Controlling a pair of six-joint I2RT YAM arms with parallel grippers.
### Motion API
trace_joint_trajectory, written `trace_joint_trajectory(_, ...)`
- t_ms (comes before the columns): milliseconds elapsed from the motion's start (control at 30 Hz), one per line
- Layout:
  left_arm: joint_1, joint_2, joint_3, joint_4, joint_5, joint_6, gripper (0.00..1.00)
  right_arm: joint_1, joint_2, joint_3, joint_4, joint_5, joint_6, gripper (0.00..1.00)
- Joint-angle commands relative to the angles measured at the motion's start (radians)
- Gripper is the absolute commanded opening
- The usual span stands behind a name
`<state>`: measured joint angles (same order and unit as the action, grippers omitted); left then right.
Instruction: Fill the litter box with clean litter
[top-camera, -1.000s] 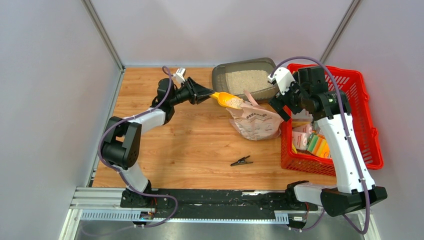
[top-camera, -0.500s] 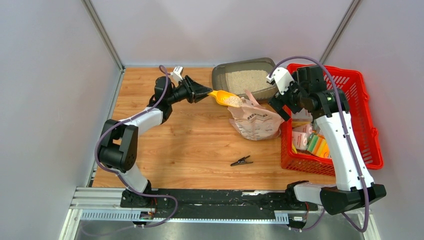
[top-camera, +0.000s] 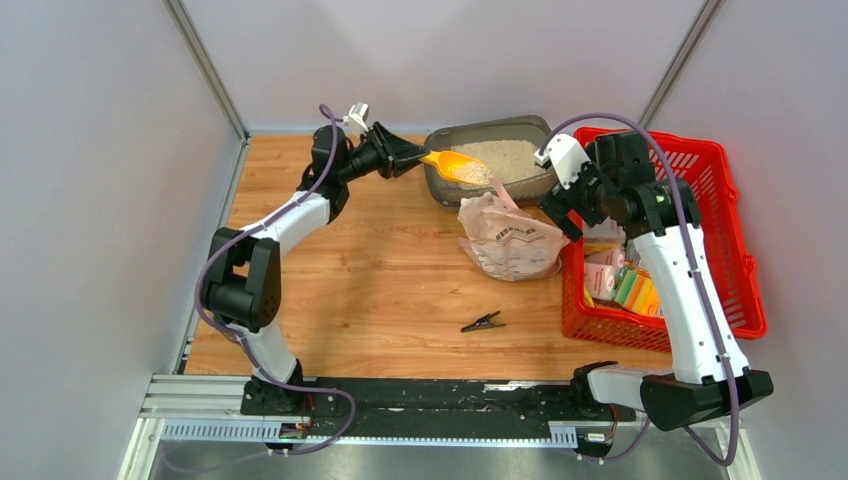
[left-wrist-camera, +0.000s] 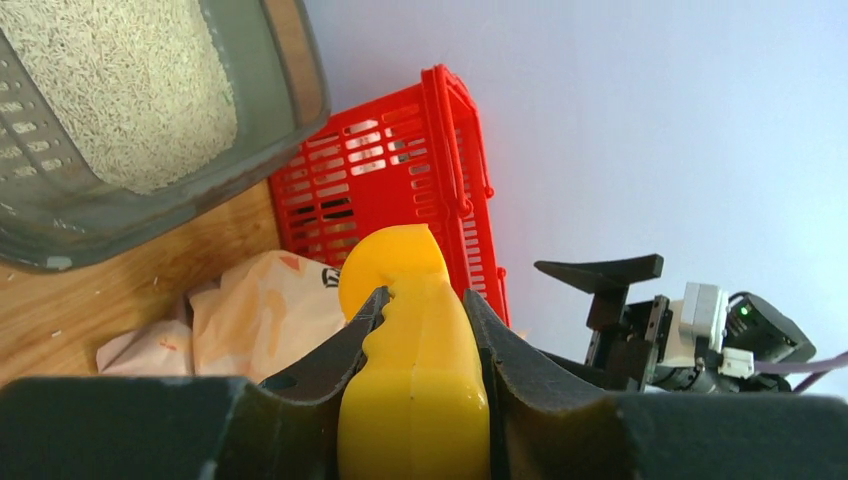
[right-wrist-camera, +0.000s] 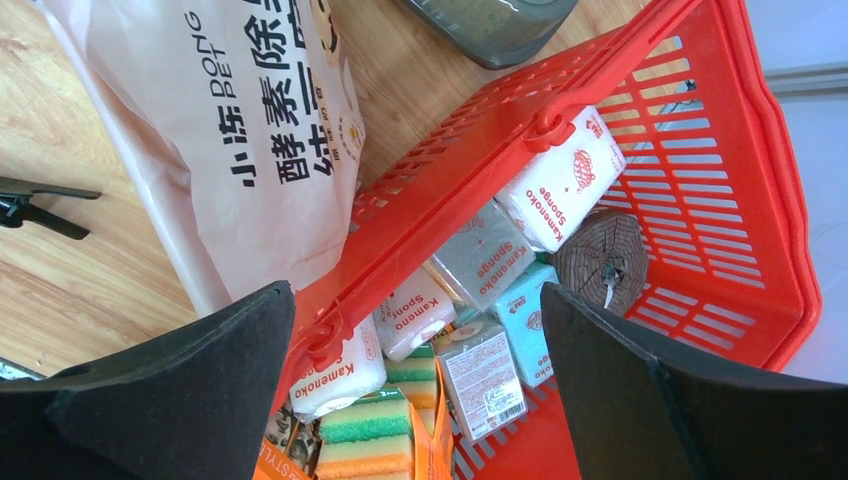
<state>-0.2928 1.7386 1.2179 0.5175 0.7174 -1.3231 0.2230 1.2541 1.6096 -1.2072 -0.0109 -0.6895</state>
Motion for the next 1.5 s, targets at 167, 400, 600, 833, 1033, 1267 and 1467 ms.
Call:
trace_joint_trajectory(167,0.006,0.27,0.363,-0.131,-0.13,0.095,0.0,-0.005,-0.028,0.03,0.02,0.069,0.025,1.0)
trace_joint_trajectory(400,-0.014,0.484,0.696,-0.372,-0.308,0.47,0.0,-0.004,-0.009,0.021,0.02,0.077,0.033,1.0)
trace_joint_trajectory(600,-0.048,0.55,0.882,-0.473,-0.407,0.738,0.0,-0.004,0.013,0.035,0.023,0.08,0.038,1.0)
trace_joint_trajectory(833,-0.088,0.536,0.951,-0.565,-0.431,1.044,0.0,-0.004,0.022,0.026,0.064,0.072,0.041,1.0)
trace_joint_trajectory(1033,-0.169,0.422,0.867,-0.594,-0.509,1.448,0.0,-0.002,0.041,0.032,0.124,0.101,0.024,1.0)
trace_joint_trajectory(1267,-0.126,0.179,0.811,-0.692,-0.497,1.189,0.0,-0.004,0.087,0.173,0.069,0.155,0.076,1.0)
trace_joint_trajectory(1467,-0.101,-0.066,0.553,-0.722,-0.334,0.987,0.0,-0.004,0.002,-0.023,0.259,0.161,0.051,1.0)
